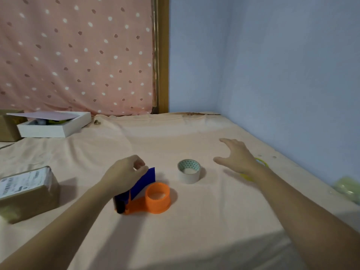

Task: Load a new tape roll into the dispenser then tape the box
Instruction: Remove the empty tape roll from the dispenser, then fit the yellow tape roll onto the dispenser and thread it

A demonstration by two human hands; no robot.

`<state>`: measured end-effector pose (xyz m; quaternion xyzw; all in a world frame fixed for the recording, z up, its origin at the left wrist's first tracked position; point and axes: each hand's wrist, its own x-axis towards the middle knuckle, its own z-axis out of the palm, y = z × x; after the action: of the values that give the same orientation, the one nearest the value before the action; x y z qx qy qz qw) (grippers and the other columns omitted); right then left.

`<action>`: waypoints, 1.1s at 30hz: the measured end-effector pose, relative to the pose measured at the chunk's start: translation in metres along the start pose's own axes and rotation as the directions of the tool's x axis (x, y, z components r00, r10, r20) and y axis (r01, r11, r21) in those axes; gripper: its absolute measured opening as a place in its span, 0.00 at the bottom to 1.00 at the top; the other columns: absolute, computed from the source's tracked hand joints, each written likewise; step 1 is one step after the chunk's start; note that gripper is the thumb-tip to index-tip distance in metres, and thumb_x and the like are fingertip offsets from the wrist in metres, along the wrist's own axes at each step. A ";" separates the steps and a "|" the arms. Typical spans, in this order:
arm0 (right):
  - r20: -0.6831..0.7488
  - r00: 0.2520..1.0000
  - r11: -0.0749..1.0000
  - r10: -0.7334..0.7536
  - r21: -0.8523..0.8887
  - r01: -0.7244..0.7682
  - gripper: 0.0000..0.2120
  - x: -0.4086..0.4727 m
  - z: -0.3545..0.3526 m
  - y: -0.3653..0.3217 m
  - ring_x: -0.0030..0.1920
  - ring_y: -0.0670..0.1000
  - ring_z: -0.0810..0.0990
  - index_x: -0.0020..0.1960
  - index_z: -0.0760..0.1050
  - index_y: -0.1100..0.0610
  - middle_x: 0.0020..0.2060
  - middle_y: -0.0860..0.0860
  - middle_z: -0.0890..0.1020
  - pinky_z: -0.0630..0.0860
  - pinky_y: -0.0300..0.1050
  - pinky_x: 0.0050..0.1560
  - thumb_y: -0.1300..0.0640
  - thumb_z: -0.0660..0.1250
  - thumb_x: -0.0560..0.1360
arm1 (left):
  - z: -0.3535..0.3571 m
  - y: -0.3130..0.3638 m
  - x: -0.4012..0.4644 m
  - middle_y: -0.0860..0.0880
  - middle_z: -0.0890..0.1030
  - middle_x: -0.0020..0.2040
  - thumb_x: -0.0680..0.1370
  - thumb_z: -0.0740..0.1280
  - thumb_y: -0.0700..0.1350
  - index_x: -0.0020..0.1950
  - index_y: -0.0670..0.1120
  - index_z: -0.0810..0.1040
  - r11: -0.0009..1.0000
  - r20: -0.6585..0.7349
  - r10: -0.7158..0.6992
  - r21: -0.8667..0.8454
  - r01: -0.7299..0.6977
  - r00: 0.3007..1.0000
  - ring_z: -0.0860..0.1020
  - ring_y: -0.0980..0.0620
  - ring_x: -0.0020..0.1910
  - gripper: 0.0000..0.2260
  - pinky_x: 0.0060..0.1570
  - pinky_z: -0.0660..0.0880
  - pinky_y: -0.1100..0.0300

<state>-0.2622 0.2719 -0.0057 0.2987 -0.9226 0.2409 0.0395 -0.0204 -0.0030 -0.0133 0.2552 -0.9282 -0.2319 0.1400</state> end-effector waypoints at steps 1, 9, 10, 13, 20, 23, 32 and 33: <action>0.007 0.998 0.998 0.063 0.001 -0.063 0.45 0.000 -0.011 0.018 0.78 0.58 0.60 0.80 0.61 0.47 0.78 0.53 0.66 0.63 0.60 0.76 0.39 0.75 0.69 | 0.000 0.007 0.002 0.55 0.82 0.53 0.81 0.64 0.54 0.59 0.52 0.78 0.998 -0.012 0.056 -0.010 -0.056 0.998 0.79 0.52 0.52 0.11 0.52 0.77 0.55; 0.226 0.939 0.965 0.261 -0.050 -0.256 0.63 -0.023 -0.020 0.121 0.75 0.57 0.66 0.81 0.57 0.47 0.77 0.55 0.63 0.68 0.52 0.73 0.37 0.73 0.49 | 0.043 0.095 0.015 0.53 0.81 0.50 0.79 0.65 0.49 0.57 0.50 0.81 0.948 0.004 0.317 -0.026 -0.317 0.948 0.79 0.49 0.52 0.09 0.51 0.75 0.53; 0.190 0.953 0.970 0.237 0.016 -0.244 0.59 -0.026 -0.014 0.125 0.72 0.55 0.70 0.79 0.61 0.47 0.75 0.54 0.65 0.70 0.51 0.71 0.39 0.73 0.50 | 0.053 0.108 0.015 0.52 0.82 0.52 0.79 0.65 0.50 0.57 0.50 0.81 0.941 0.036 0.339 -0.032 -0.338 0.940 0.79 0.48 0.53 0.10 0.52 0.76 0.53; 0.095 0.983 0.985 0.154 0.066 -0.161 0.43 -0.028 -0.002 0.135 0.63 0.53 0.75 0.71 0.71 0.47 0.69 0.53 0.70 0.74 0.50 0.65 0.42 0.77 0.58 | 0.084 0.144 0.015 0.50 0.83 0.58 0.79 0.64 0.52 0.61 0.50 0.80 0.909 0.133 0.413 -0.005 -0.416 0.901 0.80 0.47 0.56 0.13 0.57 0.76 0.52; -0.072 0.993 0.994 0.093 0.065 -0.089 0.16 -0.042 0.000 0.123 0.66 0.57 0.77 0.53 0.81 0.57 0.72 0.54 0.71 0.72 0.48 0.65 0.50 0.80 0.70 | 0.151 0.186 0.024 0.47 0.73 0.74 0.79 0.68 0.53 0.76 0.47 0.68 0.931 0.237 0.346 -0.206 -0.301 0.908 0.75 0.46 0.68 0.27 0.66 0.71 0.54; -0.115 0.993 0.993 0.024 0.116 -0.011 0.14 -0.047 -0.004 0.104 0.59 0.54 0.81 0.48 0.82 0.53 0.71 0.48 0.70 0.76 0.49 0.59 0.46 0.80 0.69 | 0.160 0.195 0.024 0.48 0.70 0.76 0.76 0.73 0.54 0.80 0.46 0.62 0.882 0.231 0.274 -0.446 -0.149 0.934 0.75 0.47 0.69 0.36 0.66 0.73 0.54; -0.178 0.976 0.983 -0.127 0.111 0.148 0.17 -0.053 -0.017 0.023 0.61 0.53 0.80 0.45 0.78 0.51 0.73 0.47 0.69 0.77 0.52 0.58 0.41 0.78 0.69 | 0.126 0.164 0.021 0.50 0.84 0.58 0.72 0.80 0.49 0.61 0.47 0.78 0.730 -0.081 0.125 -0.667 -0.147 0.989 0.86 0.54 0.48 0.21 0.44 0.78 0.63; -0.172 0.974 0.980 -0.147 0.108 0.167 0.16 -0.055 -0.016 0.012 0.62 0.53 0.79 0.45 0.78 0.49 0.73 0.47 0.69 0.77 0.52 0.58 0.41 0.79 0.68 | 0.117 0.154 0.018 0.50 0.85 0.56 0.72 0.80 0.49 0.59 0.47 0.80 0.742 -0.114 0.116 -0.651 -0.163 0.987 0.86 0.55 0.47 0.19 0.44 0.79 0.63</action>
<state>-0.2250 0.3170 -0.0081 0.3520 -0.8733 0.3166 0.1153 -0.1426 0.1465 -0.0329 0.1270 -0.7986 -0.5236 0.2682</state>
